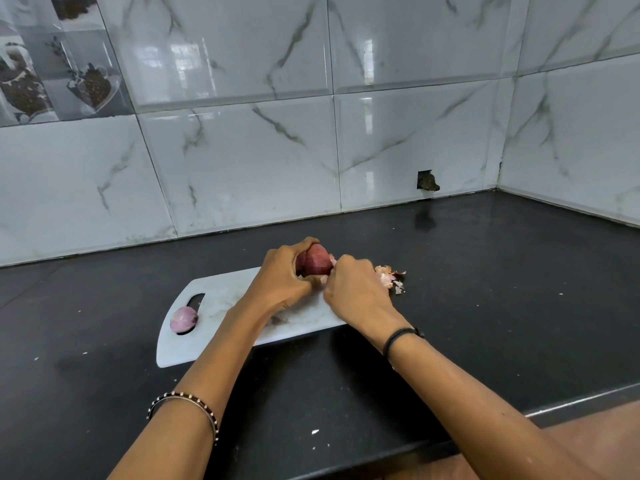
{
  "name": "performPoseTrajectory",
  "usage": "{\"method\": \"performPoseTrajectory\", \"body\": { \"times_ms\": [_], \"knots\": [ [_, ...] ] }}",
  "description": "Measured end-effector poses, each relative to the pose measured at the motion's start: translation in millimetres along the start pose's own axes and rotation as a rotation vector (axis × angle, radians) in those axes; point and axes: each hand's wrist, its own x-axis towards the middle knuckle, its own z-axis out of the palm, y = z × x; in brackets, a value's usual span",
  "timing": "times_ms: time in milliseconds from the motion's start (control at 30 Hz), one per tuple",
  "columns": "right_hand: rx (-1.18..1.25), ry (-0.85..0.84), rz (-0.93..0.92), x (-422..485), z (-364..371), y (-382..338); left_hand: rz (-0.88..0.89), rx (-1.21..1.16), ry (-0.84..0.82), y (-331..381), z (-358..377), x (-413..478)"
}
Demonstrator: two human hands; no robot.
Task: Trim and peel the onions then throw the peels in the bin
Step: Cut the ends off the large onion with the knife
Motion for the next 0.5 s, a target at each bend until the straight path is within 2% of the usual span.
{"method": "performPoseTrajectory", "body": {
  "times_ms": [100,300,500],
  "knots": [
    [-0.052,0.011,-0.001,0.8,7.6,-1.4,-0.027,0.011,0.010,-3.6,1.3,1.4],
    [-0.005,0.043,0.008,3.3,10.9,4.8,-0.033,-0.092,-0.007,-7.6,-5.1,0.6],
    [-0.017,0.104,-0.052,4.0,16.0,11.7,-0.084,-0.188,0.002,-9.4,-12.3,-4.8]
  ]
}}
